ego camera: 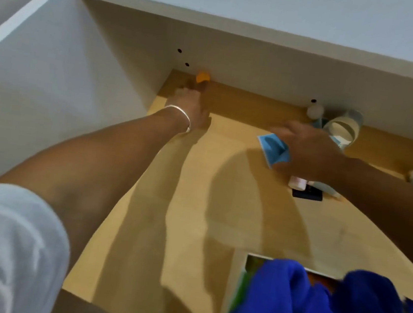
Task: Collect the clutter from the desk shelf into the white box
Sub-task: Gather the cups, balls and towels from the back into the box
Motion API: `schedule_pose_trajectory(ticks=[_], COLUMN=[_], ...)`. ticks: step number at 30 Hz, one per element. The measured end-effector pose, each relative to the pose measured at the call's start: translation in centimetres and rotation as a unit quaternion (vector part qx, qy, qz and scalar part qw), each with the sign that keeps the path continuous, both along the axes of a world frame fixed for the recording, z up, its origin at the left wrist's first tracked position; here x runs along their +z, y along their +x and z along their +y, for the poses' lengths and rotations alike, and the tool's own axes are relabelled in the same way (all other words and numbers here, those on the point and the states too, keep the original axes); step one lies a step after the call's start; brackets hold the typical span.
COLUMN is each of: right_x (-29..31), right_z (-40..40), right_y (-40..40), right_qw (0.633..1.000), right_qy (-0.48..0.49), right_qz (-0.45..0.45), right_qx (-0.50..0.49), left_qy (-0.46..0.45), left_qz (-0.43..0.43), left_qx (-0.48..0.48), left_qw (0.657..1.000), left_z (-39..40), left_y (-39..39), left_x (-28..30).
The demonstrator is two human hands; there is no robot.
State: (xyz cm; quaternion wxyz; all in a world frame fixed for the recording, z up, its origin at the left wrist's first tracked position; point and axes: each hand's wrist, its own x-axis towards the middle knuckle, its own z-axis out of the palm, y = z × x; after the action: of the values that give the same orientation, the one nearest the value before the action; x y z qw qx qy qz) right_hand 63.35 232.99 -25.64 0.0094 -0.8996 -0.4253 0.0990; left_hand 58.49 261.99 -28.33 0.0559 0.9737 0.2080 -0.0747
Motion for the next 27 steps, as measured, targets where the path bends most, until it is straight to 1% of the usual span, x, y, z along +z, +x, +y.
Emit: schedule_pose_trajectory(ticks=[2,4,8,9,11,14,16,18,20,22,27], right_x=[-0.9,-1.6,-2.9,-3.1,-3.2,-2.9,-2.7,-2.7,-2.5,-1.5,2.9], right_z=[0.2,0.6,1.6,1.8,2.1,2.6,2.7,2.4,1.7,1.1,-1.5], right_y=[1.3,2.4,3.2,3.1,2.8,2.2,1.4,0.4,-0.6,-1.6,-4.3], right_qw=[0.999,0.998,0.984,0.980,0.977,0.976,0.977,0.978,0.979,0.985,0.993], right_qy=[-0.038,-0.068,-0.179,-0.199,-0.208,-0.206,-0.201,-0.195,-0.180,-0.142,-0.002], right_qz=[0.005,0.003,0.008,0.011,0.037,0.065,0.041,0.002,-0.018,-0.028,-0.052], right_qx=[-0.006,-0.005,0.014,0.021,0.022,0.035,0.051,0.072,0.089,0.091,0.103], left_qy=[0.022,-0.001,-0.013,-0.025,-0.047,-0.026,-0.038,-0.064,-0.084,-0.107,-0.173], left_qz=[0.039,0.038,0.004,-0.012,-0.047,-0.055,-0.066,-0.100,-0.128,-0.140,-0.183], left_qx=[-0.018,-0.008,-0.040,-0.037,-0.029,-0.037,-0.038,-0.038,-0.044,-0.048,-0.087], left_qw=[0.999,0.999,0.999,0.999,0.997,0.997,0.996,0.992,0.987,0.983,0.964], left_z=[1.3,2.5,4.2,4.4,4.4,3.7,2.9,1.6,-0.2,-2.2,-6.7], left_y=[1.6,3.2,6.1,6.5,6.8,6.6,5.9,4.4,2.3,-0.1,-7.2], left_x=[-0.8,-1.3,-1.7,-1.8,-2.3,-2.8,-3.2,-3.2,-2.8,-1.8,2.3])
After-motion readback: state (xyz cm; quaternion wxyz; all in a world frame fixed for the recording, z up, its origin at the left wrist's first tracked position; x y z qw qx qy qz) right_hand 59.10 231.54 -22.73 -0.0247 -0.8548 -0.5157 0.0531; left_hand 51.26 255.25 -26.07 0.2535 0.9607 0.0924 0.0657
